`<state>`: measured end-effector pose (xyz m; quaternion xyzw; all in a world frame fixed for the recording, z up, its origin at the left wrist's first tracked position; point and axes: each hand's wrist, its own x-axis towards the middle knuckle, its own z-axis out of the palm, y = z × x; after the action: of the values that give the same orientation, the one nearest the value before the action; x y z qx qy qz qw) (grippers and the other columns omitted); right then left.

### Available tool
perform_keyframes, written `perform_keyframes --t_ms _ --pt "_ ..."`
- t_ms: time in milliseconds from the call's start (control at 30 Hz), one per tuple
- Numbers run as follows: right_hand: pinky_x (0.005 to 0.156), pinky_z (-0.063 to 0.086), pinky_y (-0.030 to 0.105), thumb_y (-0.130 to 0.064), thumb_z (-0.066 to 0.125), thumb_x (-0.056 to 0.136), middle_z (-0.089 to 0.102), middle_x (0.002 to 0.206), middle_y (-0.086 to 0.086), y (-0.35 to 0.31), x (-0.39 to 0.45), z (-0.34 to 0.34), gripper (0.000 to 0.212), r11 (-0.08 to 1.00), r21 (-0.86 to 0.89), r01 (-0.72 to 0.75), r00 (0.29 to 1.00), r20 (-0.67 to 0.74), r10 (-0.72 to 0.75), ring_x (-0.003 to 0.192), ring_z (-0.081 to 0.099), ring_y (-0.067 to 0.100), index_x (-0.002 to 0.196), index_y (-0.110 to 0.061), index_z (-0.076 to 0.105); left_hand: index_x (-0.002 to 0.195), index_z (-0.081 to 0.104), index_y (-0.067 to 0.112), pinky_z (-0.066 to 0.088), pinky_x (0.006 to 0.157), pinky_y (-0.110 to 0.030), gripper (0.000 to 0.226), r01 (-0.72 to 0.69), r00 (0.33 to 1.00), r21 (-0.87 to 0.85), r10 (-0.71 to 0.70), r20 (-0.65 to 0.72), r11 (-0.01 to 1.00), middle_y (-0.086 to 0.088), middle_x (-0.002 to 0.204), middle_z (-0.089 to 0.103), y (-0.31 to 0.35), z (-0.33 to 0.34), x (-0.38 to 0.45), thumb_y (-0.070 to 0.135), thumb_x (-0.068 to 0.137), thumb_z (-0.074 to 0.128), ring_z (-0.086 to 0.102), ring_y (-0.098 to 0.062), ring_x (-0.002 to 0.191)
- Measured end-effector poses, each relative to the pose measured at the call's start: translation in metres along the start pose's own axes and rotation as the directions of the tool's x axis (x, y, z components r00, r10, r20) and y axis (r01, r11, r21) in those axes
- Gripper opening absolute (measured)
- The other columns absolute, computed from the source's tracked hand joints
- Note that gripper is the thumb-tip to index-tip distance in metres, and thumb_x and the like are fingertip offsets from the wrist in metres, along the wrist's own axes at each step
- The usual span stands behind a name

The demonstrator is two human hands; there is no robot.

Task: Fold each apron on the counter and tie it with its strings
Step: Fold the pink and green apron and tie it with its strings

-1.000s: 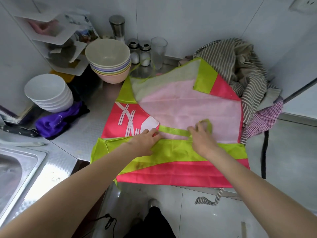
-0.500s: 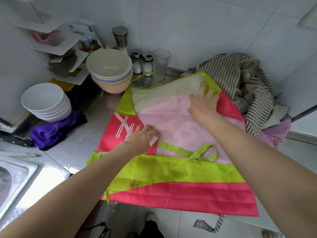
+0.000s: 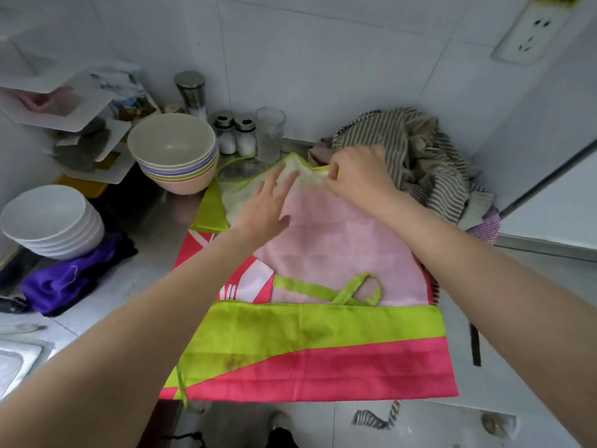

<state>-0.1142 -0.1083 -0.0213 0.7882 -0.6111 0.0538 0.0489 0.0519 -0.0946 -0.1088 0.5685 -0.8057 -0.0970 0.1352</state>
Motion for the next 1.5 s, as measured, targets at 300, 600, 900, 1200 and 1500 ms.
perform_keyframes --t_ms 300,600,900,1200,1500 --pt "0.056 0.029 0.026 0.004 0.059 0.076 0.044 0.078 -0.002 0.050 -0.050 -0.041 0.029 0.983 0.114 0.146 0.838 0.515 -0.184 0.078 0.045 0.019 0.088 -0.018 0.043 0.115 0.061 0.019 0.022 0.105 -0.029 0.027 -0.062 0.989 0.505 -0.014 0.145 0.861 -0.006 0.118 0.060 0.030 -0.028 0.028 0.020 0.091 0.050 0.046 -0.023 0.121" --pt "0.085 0.047 0.035 -0.001 0.045 0.087 0.058 0.121 0.021 0.067 -0.085 0.014 0.031 0.970 -0.241 0.028 0.887 0.453 0.087 0.112 0.058 0.034 0.116 -0.001 0.058 0.101 0.059 0.007 0.044 0.085 -0.040 0.018 -0.008 0.998 0.603 0.041 -0.040 0.798 -0.012 0.094 0.068 -0.057 -0.032 -0.062 0.006 0.083 0.056 0.066 -0.032 0.087" --pt "0.085 0.048 0.030 -0.022 0.066 0.082 0.063 0.114 0.011 0.037 -0.107 0.072 0.032 0.935 -0.259 0.241 0.527 0.844 0.098 0.096 0.062 0.024 0.108 -0.003 0.061 0.113 0.058 0.022 0.048 0.087 -0.029 0.026 -0.083 0.787 0.379 -0.172 0.592 0.922 0.000 0.119 0.057 -0.071 0.013 -0.115 0.027 0.088 0.050 0.056 -0.020 0.111" --pt "0.107 0.035 0.043 -0.020 0.044 0.097 0.023 0.151 0.014 -0.005 -0.037 0.115 0.051 0.965 0.150 -0.216 0.862 0.494 0.116 0.132 0.037 0.034 0.142 -0.001 0.029 0.147 0.018 0.020 0.040 0.100 -0.036 0.066 0.046 0.912 0.280 -0.155 0.379 0.959 -0.001 0.153 0.020 -0.058 0.018 -0.053 -0.002 0.089 0.039 0.049 -0.026 0.125" --pt "0.063 0.052 0.020 -0.009 0.056 0.091 0.068 0.069 0.012 0.025 -0.032 0.087 0.021 0.950 0.180 -0.255 0.828 0.548 0.118 0.079 0.071 0.023 0.109 0.000 0.060 0.116 0.060 0.011 0.054 0.086 -0.034 0.033 0.208 0.798 0.263 -0.318 0.511 0.942 -0.007 0.095 0.072 -0.051 0.017 -0.006 0.012 0.084 0.061 0.069 -0.021 0.093"
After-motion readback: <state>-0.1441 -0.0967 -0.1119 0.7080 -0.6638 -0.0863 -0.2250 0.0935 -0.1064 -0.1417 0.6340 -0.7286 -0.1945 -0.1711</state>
